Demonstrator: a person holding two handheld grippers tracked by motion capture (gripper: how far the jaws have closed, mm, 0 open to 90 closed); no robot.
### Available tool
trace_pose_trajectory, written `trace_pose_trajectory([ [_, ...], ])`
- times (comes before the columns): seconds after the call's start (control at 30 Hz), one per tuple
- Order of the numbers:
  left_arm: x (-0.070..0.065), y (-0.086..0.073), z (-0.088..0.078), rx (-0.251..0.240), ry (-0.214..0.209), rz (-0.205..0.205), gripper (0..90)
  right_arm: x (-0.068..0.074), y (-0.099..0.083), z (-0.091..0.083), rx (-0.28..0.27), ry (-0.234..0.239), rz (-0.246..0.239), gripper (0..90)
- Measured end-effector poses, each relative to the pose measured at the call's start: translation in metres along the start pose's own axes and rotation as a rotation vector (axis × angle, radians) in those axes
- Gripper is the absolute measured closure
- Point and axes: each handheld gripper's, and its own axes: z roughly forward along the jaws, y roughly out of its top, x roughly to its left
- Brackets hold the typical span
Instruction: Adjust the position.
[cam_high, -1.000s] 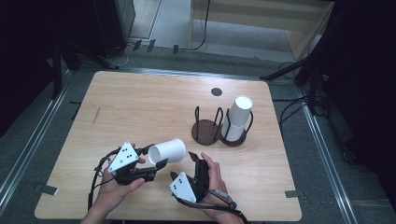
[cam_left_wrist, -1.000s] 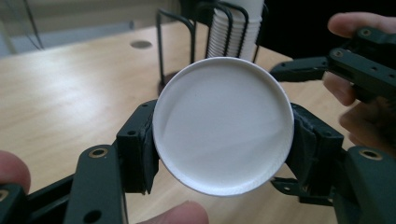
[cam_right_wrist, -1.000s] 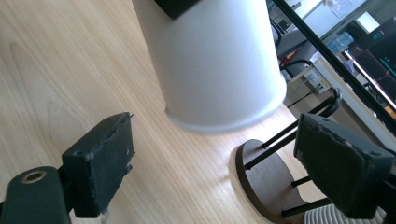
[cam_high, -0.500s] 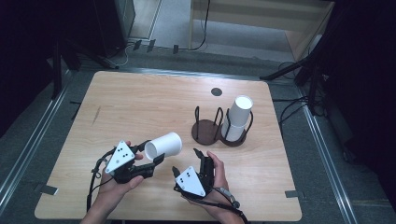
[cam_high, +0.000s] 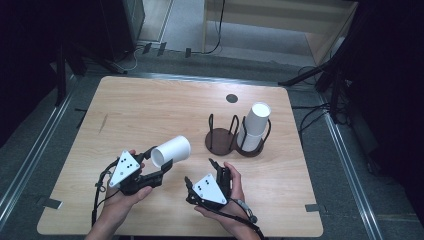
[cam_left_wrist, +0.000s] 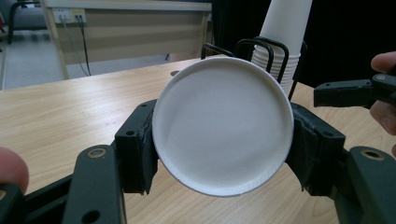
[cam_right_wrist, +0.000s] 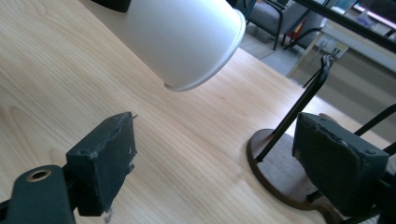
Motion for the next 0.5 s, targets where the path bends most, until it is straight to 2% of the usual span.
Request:
trace_pose_trajectory([
  [0.03, 0.000, 0.000, 0.000, 0.000, 0.000, 0.000, 34.7, 0.000, 0.000, 0.000, 0.000, 0.000, 0.000, 13.9],
  [0.07, 0.000, -0.001, 0.000, -0.007, -0.008, 0.007, 34.7, -0.001, 0.000, 0.000, 0.000, 0.017, 0.031, 14.1],
  [0.1, 0.000, -0.001, 0.000, -0.007, -0.008, 0.007, 34.7, -0.001, 0.000, 0.000, 0.000, 0.017, 0.031, 14.1],
  [0.17, -0.001, -0.002, 0.001, -0.018, -0.011, 0.020, 34.8, -0.002, 0.001, 0.001, -0.004, 0.035, 0.080, 15.1],
  [0.2, -0.001, -0.003, 0.002, -0.029, -0.011, 0.025, 34.8, -0.004, 0.002, 0.001, -0.006, 0.051, 0.124, 16.4],
  [0.23, -0.001, -0.003, 0.002, -0.029, -0.011, 0.025, 34.8, -0.004, 0.002, 0.001, -0.006, 0.051, 0.124, 16.4],
  [0.27, -0.001, -0.003, 0.002, -0.036, -0.010, 0.023, 34.8, -0.008, 0.003, 0.001, 0.000, 0.062, 0.191, 18.5],
  [0.3, 0.000, -0.003, 0.002, -0.049, -0.009, 0.021, 34.8, -0.011, 0.004, 0.000, 0.007, 0.068, 0.227, 19.6],
  [0.33, 0.000, -0.002, 0.002, -0.052, -0.011, 0.018, 34.8, -0.015, 0.005, 0.000, 0.014, 0.085, 0.297, 20.2],
  [0.4, 0.001, -0.002, 0.001, -0.059, -0.008, 0.015, 34.8, -0.023, 0.007, -0.001, 0.020, 0.101, 0.390, 21.4],
  [0.43, 0.001, -0.002, 0.001, -0.063, -0.007, 0.012, 34.8, -0.023, 0.007, -0.001, 0.020, 0.101, 0.390, 21.4],
  [0.47, 0.002, -0.003, 0.002, -0.065, -0.007, 0.010, 34.9, -0.029, 0.008, -0.003, 0.023, 0.112, 0.450, 19.6],
  [0.5, 0.002, -0.003, 0.002, -0.066, -0.007, 0.008, 34.9, -0.029, 0.008, -0.003, 0.023, 0.112, 0.450, 19.6],
])
